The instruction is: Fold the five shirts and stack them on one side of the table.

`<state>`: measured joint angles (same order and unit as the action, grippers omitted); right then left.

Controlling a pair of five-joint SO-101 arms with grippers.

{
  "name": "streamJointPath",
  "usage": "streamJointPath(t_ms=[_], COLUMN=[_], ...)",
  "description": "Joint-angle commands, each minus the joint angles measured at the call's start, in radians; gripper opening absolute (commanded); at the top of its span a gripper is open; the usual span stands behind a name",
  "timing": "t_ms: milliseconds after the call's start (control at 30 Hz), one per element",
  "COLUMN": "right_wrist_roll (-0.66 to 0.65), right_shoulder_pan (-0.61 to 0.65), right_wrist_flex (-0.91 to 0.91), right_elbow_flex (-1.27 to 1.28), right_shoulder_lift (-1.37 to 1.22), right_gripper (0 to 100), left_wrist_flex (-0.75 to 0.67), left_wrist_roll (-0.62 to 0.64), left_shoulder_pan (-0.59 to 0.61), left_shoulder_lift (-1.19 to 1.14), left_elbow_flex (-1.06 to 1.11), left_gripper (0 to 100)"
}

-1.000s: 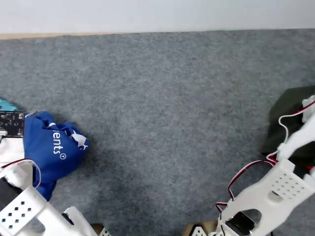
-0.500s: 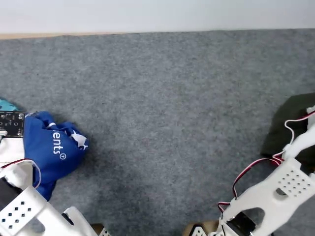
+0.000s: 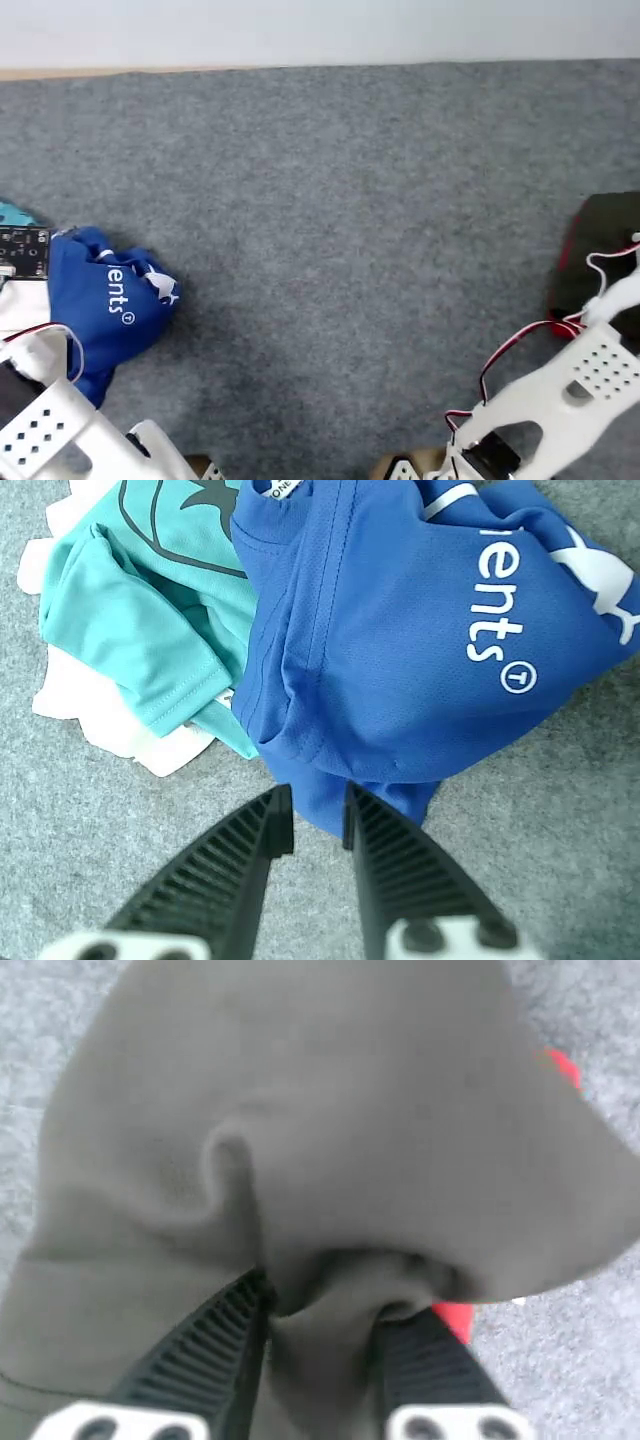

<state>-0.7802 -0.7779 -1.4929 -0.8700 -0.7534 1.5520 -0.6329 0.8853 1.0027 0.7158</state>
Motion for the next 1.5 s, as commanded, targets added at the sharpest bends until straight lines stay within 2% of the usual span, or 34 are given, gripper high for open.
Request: streamJointPath(t_ms=[0, 200, 400, 467, 600, 667, 867, 967, 1233, 1467], right_wrist_roll=[-0.011, -0.012, -0.011, -0.009, -0.012, -0.014, -0.015, -0.015, -0.008, -0.008], right_shoulder_pan=[-0.045, -0.070, -0.045, -0.044, -0.058, -0.087, -0.193, -0.213, -0.097, -0.033], right_wrist_flex=[0.010, -0.028, -0.274, -0.297, -0.294, -0.291, -0.120, -0.117, -0.303, -0.302], right_elbow_flex=[-0.068, -0.183, -0.358, -0.351, -0.322, -0.322, -0.322, -0.351, -0.651, -0.772], right_shoulder_lift=[0.018, 0.019, 0.012, 0.002, -0.068, -0.117, -0.289, -0.314, -0.314, -0.334], right_gripper=[25.6, 25.7, 24.8, 19.5, 0.0, 4.1, 0.9, 0.9, 0.9, 0.9], left_wrist_flex=[-0.015, -0.017, -0.018, -0.018, -0.018, -0.017, -0.017, -0.017, -0.018, -0.018], left_wrist_roll=[-0.011, -0.011, -0.011, -0.011, -0.011, -0.011, -0.011, -0.011, -0.011, -0.011], left_shoulder_pan=[-0.006, -0.006, -0.006, -0.006, -0.006, -0.006, -0.006, -0.006, -0.008, -0.008], left_shoulder_lift=[0.009, 0.008, 0.008, 0.008, 0.008, 0.009, 0.008, 0.008, 0.008, 0.008], left_elbow_flex=[-0.005, -0.004, -0.004, -0.004, -0.004, -0.004, -0.004, -0.004, -0.004, -0.004], left_gripper=[9, 9, 9, 9, 9, 9, 9, 9, 9, 9])
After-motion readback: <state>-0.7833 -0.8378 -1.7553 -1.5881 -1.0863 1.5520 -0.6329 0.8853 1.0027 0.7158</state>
